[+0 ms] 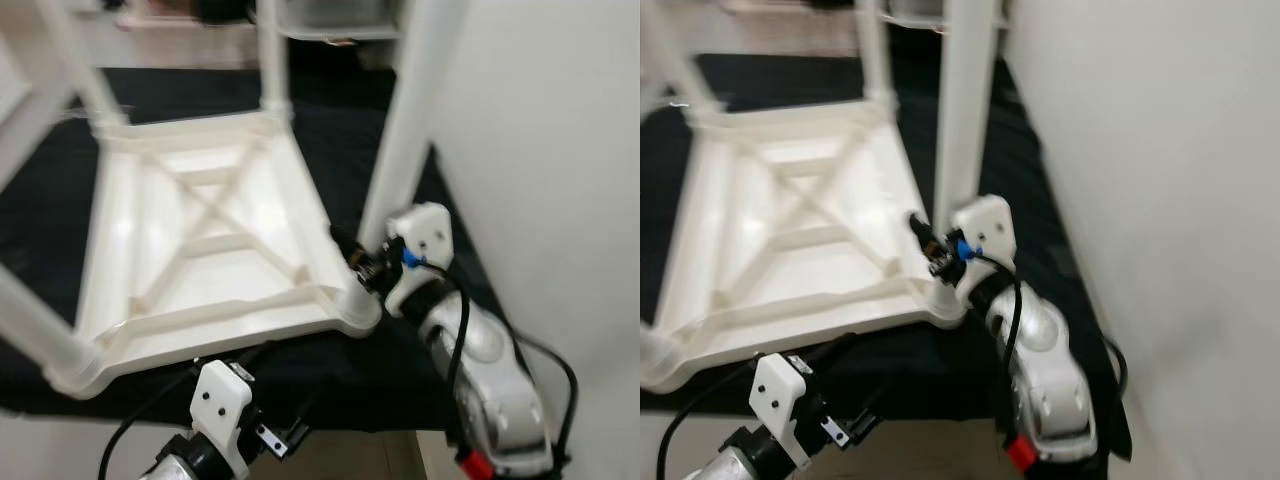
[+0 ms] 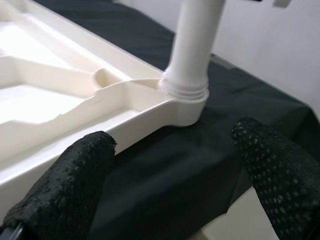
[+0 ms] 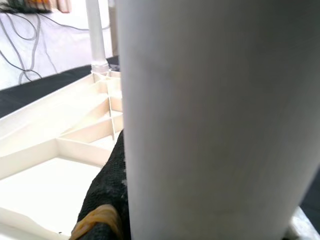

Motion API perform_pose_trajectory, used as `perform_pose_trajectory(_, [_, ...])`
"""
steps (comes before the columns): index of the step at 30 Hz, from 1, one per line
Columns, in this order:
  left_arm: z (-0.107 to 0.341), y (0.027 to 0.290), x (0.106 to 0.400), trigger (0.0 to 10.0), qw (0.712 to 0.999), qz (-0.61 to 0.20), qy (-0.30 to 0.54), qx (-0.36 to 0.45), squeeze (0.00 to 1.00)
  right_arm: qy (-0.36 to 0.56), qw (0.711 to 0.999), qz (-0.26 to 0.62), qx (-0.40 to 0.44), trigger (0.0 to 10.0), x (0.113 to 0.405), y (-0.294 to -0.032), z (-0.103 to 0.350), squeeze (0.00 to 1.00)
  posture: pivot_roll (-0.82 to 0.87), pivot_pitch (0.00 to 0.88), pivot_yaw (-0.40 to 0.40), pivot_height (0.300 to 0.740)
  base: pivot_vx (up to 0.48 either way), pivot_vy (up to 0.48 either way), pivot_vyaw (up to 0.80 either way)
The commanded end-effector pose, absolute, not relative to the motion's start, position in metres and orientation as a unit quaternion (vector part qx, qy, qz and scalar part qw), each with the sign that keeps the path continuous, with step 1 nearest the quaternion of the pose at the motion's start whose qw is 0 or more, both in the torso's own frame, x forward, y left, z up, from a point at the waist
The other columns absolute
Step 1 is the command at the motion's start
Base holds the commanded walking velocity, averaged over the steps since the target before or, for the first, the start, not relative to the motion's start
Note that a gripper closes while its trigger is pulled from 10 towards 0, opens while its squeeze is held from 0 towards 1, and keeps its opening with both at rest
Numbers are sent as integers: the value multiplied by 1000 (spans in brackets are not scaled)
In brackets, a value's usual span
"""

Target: Building children table

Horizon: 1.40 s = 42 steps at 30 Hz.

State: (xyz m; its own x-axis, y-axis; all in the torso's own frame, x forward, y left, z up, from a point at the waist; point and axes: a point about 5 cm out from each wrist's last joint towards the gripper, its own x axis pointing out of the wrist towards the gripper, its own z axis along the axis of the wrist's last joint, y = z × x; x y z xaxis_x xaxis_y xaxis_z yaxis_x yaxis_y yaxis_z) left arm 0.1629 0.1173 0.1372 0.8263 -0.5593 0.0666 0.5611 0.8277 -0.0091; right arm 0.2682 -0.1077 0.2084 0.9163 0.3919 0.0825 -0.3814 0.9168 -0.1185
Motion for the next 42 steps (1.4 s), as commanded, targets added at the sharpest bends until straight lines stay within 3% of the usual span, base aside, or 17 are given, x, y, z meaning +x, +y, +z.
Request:
perform_pose_trajectory(1, [135,116,162,10000,953,-300,-22,-12,0,87,979,172,-72,0,267,-116,161,0,49,202,-51,740,0,0,0])
perform_pose_trajectory(5, [134,115,162,10000,952,-306,-19,-12,0,74,975,197,-74,0,269,-107,169,0,48,200,-57,740,0,0,0])
perform_pose_trajectory(6, [134,116,162,10000,953,-303,-20,-13,0,74,973,203,-79,1451,269,-107,169,0,47,199,-55,740,0,0,0])
perform_pose_trajectory(8, [134,116,162,10000,953,-300,-21,-13,0,74,974,198,-84,1451,268,-106,169,0,47,199,-55,740,0,0,0])
perform_pose_trajectory(9, [134,116,162,10000,954,-299,-22,-13,0,66,971,214,-84,10000,268,-103,171,0,46,194,-54,740,0,0,0])
perform_pose_trajectory(10, [134,116,162,10000,954,-298,-22,-13,0,53,970,221,-80,10000,267,-100,176,0,46,194,-54,740,0,0,0])
perform_pose_trajectory(11, [134,116,163,10000,954,-299,-22,-13,0,33,964,252,-79,10000,271,-96,184,1000,44,199,-55,740,0,0,0])
perform_pose_trajectory(17, [135,115,164,10000,953,-301,-23,-16,0,-50,926,374,-38,10000,288,-90,219,1000,37,196,-48,740,0,0,0])
perform_pose_trajectory(21, [136,114,165,10000,953,-302,-24,-16,0,-87,853,512,-53,10000,284,-88,243,1000,42,197,-51,740,0,0,0])
perform_pose_trajectory(22, [136,114,165,10000,953,-302,-24,-17,0,-78,810,576,-79,10000,278,-89,245,0,44,201,-51,740,0,0,0])
perform_pose_trajectory(25, [137,114,165,10000,953,-301,-25,-17,0,-56,745,655,-115,10000,269,-91,246,0,49,203,-50,740,0,0,0])
perform_pose_trajectory(31, [138,113,164,10000,953,-301,-26,-18,0,-72,720,680,-116,10000,280,-85,259,0,48,211,-52,740,0,0,0])
perform_pose_trajectory(32, [138,113,164,10000,953,-301,-25,-17,0,-81,714,686,-114,8745,282,-82,263,0,53,213,-52,740,0,0,0])
perform_pose_trajectory(33, [138,113,164,10000,953,-301,-25,-17,0,-87,710,690,-113,8745,282,-80,265,0,53,216,-52,740,0,0,0])
perform_pose_trajectory(34, [138,112,164,10000,953,-301,-25,-17,0,-90,708,692,-110,941,282,-79,266,0,52,220,-52,740,0,0,0])
perform_pose_trajectory(37, [138,112,163,10000,953,-301,-25,-18,0,-86,699,701,-110,0,281,-82,264,0,51,222,-52,740,0,0,0])
perform_pose_trajectory(42, [138,112,163,10000,953,-302,-25,-21,0,-44,682,721,-113,0,274,-100,249,0,36,226,-53,740,0,0,0])
